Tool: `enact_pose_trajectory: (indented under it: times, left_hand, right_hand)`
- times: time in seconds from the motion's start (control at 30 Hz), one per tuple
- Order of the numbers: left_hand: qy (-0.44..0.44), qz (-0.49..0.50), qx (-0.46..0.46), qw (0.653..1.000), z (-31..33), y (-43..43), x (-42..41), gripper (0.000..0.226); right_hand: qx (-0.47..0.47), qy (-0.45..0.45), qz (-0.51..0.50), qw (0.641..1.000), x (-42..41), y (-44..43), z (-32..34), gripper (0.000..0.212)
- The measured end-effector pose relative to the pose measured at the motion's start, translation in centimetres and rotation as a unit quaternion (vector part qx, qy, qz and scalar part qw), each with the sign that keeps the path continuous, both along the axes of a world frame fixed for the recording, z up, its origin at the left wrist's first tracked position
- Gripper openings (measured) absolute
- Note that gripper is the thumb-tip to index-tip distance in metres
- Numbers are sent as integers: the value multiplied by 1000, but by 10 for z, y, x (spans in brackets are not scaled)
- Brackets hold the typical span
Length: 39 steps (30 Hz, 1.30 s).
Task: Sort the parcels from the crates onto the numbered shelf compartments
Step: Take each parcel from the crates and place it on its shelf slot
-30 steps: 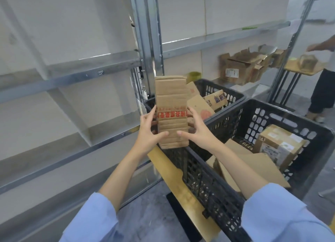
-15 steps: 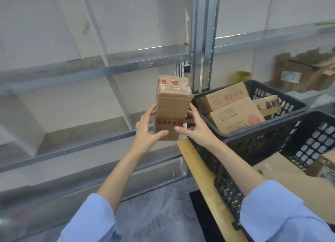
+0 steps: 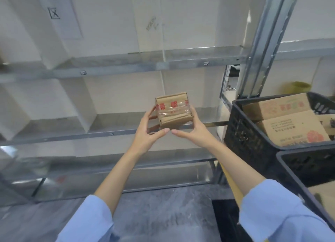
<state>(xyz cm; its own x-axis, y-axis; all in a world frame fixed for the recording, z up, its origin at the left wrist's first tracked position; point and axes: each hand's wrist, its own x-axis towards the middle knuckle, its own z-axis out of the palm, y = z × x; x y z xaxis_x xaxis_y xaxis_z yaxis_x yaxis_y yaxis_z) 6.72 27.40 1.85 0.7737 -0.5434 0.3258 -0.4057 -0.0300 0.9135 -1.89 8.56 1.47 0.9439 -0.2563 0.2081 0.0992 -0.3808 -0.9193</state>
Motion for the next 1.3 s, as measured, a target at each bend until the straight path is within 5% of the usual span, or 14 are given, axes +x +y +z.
enact_pose_trajectory:
  times: [0.33,0.57,1.3]
  left_hand:
    - [38,43,-13,998,0,102,19,60]
    - [30,52,-11,998,2,156,31,89]
    - [7,155,22,988,5,333,53,89]
  right_hand:
    - [41,25,58,997,34,84,1,67]
    - [-45,17,92,995,50,140,11,118]
    - [-62,9,189,980,106,308,16,105]
